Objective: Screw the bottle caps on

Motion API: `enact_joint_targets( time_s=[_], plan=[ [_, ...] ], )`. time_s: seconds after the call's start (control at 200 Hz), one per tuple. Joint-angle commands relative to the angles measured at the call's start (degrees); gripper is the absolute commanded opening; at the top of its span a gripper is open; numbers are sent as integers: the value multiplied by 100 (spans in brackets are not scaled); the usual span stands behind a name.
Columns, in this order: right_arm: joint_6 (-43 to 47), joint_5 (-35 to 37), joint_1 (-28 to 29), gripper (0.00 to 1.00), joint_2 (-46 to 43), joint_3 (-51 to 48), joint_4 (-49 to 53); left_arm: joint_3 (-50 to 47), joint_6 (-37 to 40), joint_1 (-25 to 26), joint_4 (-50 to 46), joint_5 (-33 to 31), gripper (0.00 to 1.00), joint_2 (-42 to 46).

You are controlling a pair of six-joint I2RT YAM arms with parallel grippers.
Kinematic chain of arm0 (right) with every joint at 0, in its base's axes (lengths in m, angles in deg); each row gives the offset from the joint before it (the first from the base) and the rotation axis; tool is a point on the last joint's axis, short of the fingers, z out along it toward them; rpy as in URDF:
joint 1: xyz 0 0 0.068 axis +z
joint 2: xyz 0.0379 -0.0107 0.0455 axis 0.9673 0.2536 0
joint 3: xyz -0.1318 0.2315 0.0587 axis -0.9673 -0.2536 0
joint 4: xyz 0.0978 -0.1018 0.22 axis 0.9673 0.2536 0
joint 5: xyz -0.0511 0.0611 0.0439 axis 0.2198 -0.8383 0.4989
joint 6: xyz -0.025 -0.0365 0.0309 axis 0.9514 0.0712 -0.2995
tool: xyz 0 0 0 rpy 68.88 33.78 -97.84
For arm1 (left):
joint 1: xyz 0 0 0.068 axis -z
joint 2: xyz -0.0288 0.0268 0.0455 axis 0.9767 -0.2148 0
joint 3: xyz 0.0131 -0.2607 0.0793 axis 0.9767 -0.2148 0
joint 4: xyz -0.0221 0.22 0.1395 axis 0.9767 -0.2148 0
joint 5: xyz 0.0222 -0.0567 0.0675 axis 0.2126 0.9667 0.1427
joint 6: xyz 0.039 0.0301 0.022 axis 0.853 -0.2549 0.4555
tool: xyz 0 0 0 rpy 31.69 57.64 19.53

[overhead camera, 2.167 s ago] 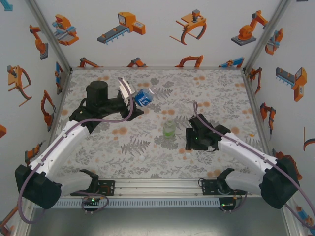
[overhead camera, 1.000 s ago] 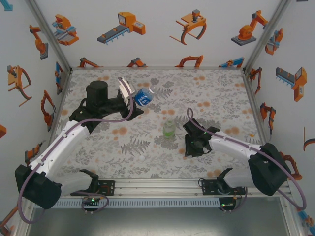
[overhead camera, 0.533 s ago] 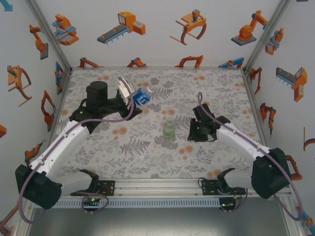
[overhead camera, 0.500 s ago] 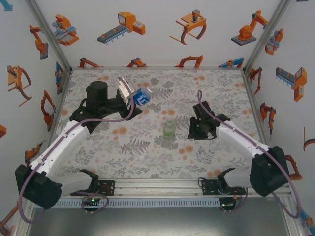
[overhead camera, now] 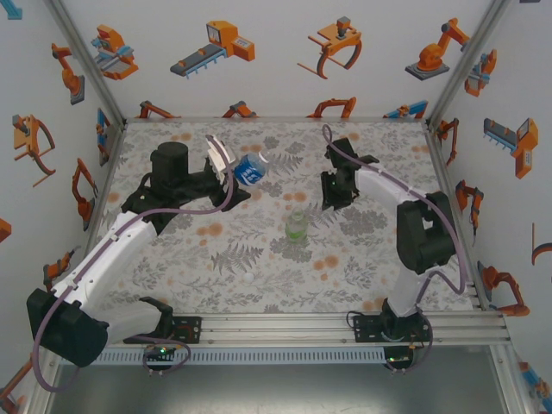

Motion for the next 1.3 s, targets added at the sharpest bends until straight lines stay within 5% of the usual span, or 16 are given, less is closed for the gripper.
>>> enact_joint_targets(
  time_s=[0.0,0.391,0.621,1.297],
  plan=[
    [230,-56,-62,32,304,311,155,-64,-67,-30,175,149,32,78],
    [166,-122,-55,34,793,215,-28,-37,-63,-22,142,148,32,50],
    [199,-53,-63,46,639,326,73,-25,-46,-23,123,140,32,74],
    [154,-223,-43,43,379,437,190,-27,-58,-14,143,148,33,111]
  ],
)
